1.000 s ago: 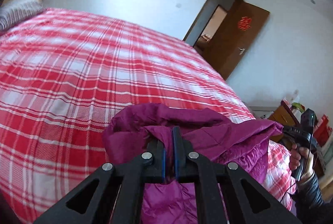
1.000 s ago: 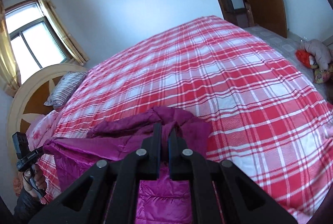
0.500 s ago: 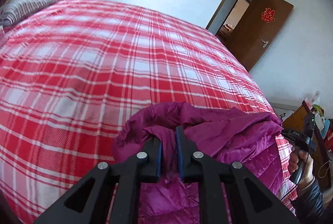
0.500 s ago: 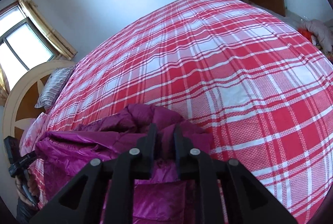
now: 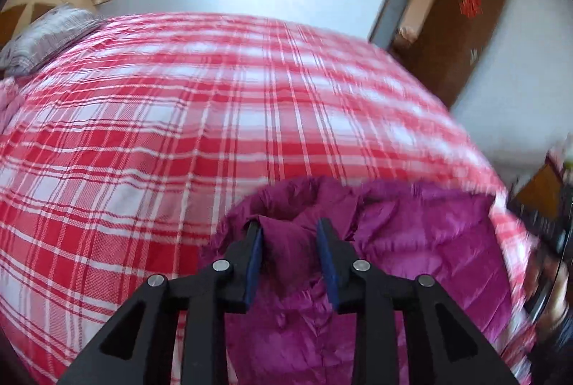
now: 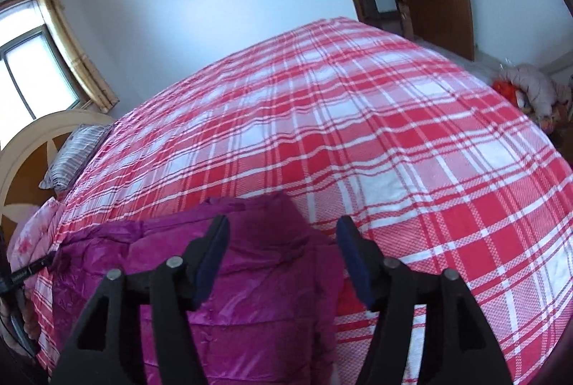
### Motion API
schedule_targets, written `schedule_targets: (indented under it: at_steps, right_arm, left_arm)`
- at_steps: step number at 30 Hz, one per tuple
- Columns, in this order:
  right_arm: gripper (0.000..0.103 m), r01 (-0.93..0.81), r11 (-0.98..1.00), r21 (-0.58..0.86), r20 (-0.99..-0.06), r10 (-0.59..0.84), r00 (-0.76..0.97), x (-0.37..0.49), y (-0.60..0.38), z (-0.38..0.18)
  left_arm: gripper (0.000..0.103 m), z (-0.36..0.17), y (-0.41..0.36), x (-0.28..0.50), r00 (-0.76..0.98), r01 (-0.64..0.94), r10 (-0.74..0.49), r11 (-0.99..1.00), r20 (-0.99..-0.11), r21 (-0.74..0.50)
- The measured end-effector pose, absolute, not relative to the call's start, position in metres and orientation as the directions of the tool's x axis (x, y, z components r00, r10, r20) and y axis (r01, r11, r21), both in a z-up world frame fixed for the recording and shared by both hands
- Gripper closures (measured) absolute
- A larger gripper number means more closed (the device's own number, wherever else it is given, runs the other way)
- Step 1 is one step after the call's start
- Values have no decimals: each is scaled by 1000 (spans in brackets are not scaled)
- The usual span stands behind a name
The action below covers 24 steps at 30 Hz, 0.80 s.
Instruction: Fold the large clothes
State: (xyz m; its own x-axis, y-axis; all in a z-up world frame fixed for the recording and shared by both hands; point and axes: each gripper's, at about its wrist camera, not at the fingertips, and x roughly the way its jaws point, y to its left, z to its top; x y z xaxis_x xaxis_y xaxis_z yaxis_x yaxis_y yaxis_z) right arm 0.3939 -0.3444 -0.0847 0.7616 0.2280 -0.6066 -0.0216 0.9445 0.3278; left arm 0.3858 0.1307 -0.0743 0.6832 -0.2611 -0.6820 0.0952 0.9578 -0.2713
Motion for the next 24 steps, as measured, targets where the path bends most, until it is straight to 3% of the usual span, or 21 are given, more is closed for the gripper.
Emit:
schedule_targets:
  at_steps: [2, 3, 4, 9, 11, 13, 17, 20, 24]
  right_arm:
    - [35, -53, 957, 286, -612, 225, 758, 394, -329, -86]
    - [35, -92, 966, 241, -625, 227, 747, 394, -313, -89]
    - [35, -92, 966, 241, -625, 227, 747, 394, -313, -89]
    - [34, -96, 984, 148, -626, 169, 761, 389, -290, -86]
    - [27, -70, 990, 119, -614, 129, 779, 386, -280, -80]
    - [16, -79, 989, 122, -592, 137, 794, 384, -266, -80]
    - [16, -94, 992, 79, -615, 122, 779, 394, -235, -102]
    - [16, -59, 997, 54, -644, 80, 761, 399, -231, -127]
    - [17, -34, 994, 104, -655, 94, 750, 403, -241, -145]
  left_arm:
    - [50, -68, 146, 388, 725, 32, -250, 943, -642, -331]
    - [31, -66, 152, 387, 743, -2, -226, 940, -629, -341]
    - [25, -62, 158, 384, 767, -29, -205, 935, -608, -352]
    - [25, -49, 153, 361, 825, -31, -175, 935, -537, -353]
    - [20, -50, 124, 350, 834, 23, -167, 963, -525, -270]
    - [16, -64, 81, 347, 816, 84, -153, 986, -558, -147]
    - [16, -103, 39, 362, 752, 115, -122, 992, -648, -54]
    - [16, -143, 35, 386, 706, 43, -4, 998, -708, 37]
    - [14, -164, 46, 392, 688, 39, -52, 999, -724, -35]
